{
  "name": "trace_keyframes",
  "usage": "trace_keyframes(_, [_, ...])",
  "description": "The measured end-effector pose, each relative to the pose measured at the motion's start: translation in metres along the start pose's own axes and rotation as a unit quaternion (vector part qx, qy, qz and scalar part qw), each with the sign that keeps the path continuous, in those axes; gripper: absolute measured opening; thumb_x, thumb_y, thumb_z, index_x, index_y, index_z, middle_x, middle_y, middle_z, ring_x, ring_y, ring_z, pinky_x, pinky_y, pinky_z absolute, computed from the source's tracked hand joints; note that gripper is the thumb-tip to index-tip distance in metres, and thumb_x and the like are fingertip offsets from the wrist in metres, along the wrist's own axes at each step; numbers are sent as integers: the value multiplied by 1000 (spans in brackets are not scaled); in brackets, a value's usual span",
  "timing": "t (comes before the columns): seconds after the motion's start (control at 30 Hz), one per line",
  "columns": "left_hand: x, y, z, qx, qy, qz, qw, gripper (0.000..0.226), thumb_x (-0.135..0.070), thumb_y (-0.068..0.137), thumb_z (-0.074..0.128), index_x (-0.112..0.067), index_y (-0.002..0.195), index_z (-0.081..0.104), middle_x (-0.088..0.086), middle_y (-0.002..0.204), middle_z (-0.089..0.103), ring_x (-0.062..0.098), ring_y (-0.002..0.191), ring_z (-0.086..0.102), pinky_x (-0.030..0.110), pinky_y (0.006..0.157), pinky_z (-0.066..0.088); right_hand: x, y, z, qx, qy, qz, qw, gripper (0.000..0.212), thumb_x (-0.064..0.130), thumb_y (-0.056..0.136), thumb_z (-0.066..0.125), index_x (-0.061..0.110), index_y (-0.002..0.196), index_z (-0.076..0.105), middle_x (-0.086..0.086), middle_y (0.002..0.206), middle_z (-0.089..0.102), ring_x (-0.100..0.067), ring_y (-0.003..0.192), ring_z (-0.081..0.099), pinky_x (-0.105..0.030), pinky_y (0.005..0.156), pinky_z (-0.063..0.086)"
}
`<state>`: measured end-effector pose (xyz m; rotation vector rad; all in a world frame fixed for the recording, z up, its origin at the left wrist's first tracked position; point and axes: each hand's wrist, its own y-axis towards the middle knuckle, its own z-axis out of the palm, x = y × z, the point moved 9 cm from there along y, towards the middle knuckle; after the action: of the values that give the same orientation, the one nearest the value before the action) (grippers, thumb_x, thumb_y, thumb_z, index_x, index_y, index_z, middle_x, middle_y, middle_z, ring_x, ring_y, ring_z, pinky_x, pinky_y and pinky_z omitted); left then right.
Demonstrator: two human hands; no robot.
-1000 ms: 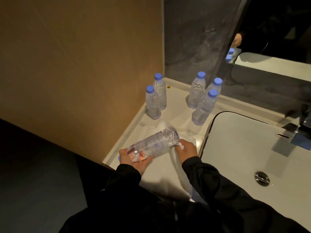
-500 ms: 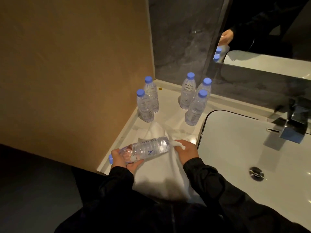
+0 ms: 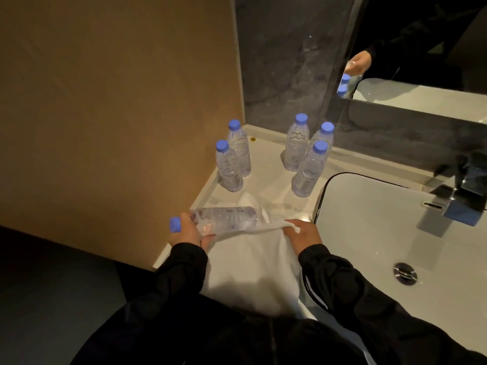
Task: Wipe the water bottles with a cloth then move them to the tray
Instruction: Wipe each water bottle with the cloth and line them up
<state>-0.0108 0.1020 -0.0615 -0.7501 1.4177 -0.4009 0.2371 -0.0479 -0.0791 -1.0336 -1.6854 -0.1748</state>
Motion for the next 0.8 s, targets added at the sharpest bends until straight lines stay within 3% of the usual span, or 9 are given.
trace_keyframes(0.1, [-42,4,9,-22,29,112,993,15,-20,85,58,-15,70,56,5,74,61,24,69,59,32,66,51,-17,6,-14,-56,-123,36,990,25,12,91,47,7,105,67,-18,109,67,-38,106,57,-30,88,40])
trace_keyframes(0.17, [-65,14,17,-14,56,180,982,6,-14,85,60,-10,83,64,5,81,62,22,76,59,32,77,51,-19,6,-13,-56,-185,32,981,28,12,91,44,10,110,64,-18,110,66,-38,107,56,-31,88,42])
trace_keyframes(0.23, [-80,21,27,3,92,225,970,19,-9,85,62,-6,103,67,5,93,62,20,87,58,30,87,49,-19,11,-6,-38,-242,12,969,32,11,90,43,11,118,57,-16,115,64,-36,108,56,-33,89,43])
trace_keyframes(0.3, [-90,24,38,14,112,248,962,25,-7,86,62,-4,110,66,5,98,62,19,91,58,28,88,47,-12,14,7,-3,-316,-27,948,39,7,85,48,9,124,51,-17,126,58,-34,116,53,-35,94,43])
trace_keyframes(0.43, [-89,34,62,48,150,260,953,26,-8,83,66,-3,109,66,8,99,63,22,91,60,35,93,51,10,27,32,8,-543,-145,827,57,16,53,83,12,108,66,-29,120,60,-45,112,58,-54,93,49])
trace_keyframes(0.47, [-87,36,67,56,168,264,948,28,-10,82,67,-3,109,66,9,99,64,23,92,61,37,95,51,7,27,47,67,-570,-163,803,56,23,64,78,14,116,61,-31,129,53,-46,121,50,-59,100,39])
trace_keyframes(0.57, [-84,41,79,64,185,277,941,28,-12,81,69,-3,107,67,10,97,65,24,90,62,40,94,52,-17,24,90,204,-584,-226,752,61,42,92,40,25,145,17,-18,157,8,-38,144,6,-58,114,2])
trace_keyframes(0.67, [-93,47,88,56,191,284,938,24,-13,82,67,-3,104,67,8,92,64,22,86,59,36,90,51,-30,37,102,224,-588,-192,753,68,58,91,28,33,146,-3,-8,159,-8,-34,145,-9,-58,113,-4])
trace_keyframes(0.8, [-102,47,94,69,203,306,928,23,-8,84,66,2,104,65,8,91,62,21,83,58,28,81,47,-32,49,102,219,-555,-150,788,66,59,90,24,37,146,-4,-5,159,-10,-31,146,-7,-58,114,2])
